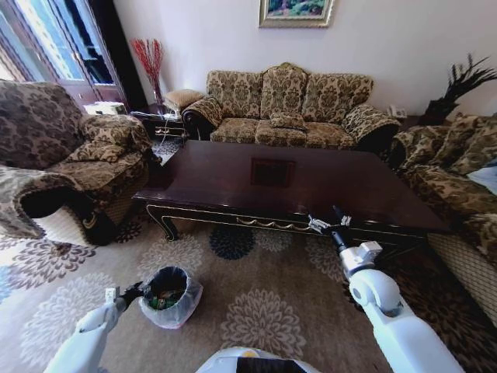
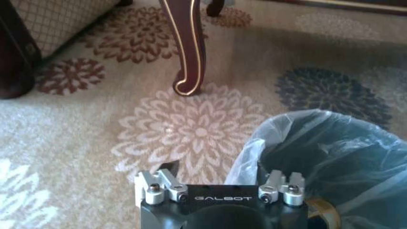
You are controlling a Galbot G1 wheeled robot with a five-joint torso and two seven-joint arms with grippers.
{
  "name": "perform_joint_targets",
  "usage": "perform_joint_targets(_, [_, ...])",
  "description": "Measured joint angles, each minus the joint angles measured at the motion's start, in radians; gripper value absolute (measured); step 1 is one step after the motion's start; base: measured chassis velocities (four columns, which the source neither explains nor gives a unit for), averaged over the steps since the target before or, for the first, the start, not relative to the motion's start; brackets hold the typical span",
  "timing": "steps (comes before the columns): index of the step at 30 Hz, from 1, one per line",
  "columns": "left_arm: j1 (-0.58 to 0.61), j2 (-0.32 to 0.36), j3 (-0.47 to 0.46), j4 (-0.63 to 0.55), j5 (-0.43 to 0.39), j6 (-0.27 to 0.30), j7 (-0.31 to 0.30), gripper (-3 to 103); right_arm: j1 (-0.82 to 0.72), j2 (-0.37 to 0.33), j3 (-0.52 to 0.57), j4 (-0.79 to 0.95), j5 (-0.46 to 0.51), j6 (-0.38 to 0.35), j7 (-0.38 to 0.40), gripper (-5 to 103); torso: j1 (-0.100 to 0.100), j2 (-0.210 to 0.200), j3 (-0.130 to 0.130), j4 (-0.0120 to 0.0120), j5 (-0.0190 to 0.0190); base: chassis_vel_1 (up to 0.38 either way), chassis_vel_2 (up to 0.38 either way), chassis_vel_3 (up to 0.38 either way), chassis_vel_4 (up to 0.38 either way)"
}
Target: Move to the front of the table and place the trash on the table into the trash bin.
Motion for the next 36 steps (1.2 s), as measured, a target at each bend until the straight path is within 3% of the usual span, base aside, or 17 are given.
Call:
perform_joint_targets(5, [0.049,0.007,-0.039,-0.086,0.000,0.025,0.017,96,0.008,0.004,-0.010,0.002,0.001,0.002,0.000,100,0.000,0.001,0.001,0.0001,0.0000,0.000,0.000,0.000,0.000])
perform_joint_targets(7, [0.056,0.008,-0.045,-0.100,0.000,0.028,0.020,98,0.008,0.006,-0.013,0.003,0.001,0.004,-0.001,100,0.001,0.001,0.001,0.0001,0.0000,0.000,0.000,0.000,0.000])
perform_joint_targets(24, [0.074,0.014,-0.156,-0.242,-0.047,0.058,0.019,100,0.023,0.003,-0.020,0.007,0.009,0.006,-0.008,100,0.001,0.003,0.002,0.0000,-0.0001,0.000,0.000,0.000,0.000])
perform_joint_targets(30, [0.078,0.018,-0.212,-0.388,-0.113,0.076,-0.032,100,0.027,0.003,-0.021,0.007,0.009,0.003,-0.007,100,0.001,0.003,0.002,0.0000,0.0002,0.000,0.000,0.000,0.000])
perform_joint_targets(34, [0.078,0.016,-0.236,-0.524,-0.139,0.083,-0.103,100,0.032,0.005,-0.021,0.009,0.008,-0.003,-0.004,100,0.002,0.004,0.002,0.0000,0.0001,0.000,0.000,0.000,0.000])
perform_joint_targets(36, [0.080,0.009,-0.248,-0.606,-0.146,0.088,-0.171,100,0.031,0.009,-0.019,0.015,0.006,-0.009,-0.002,100,0.002,0.004,0.002,-0.0002,0.0003,0.000,0.000,0.000,0.000])
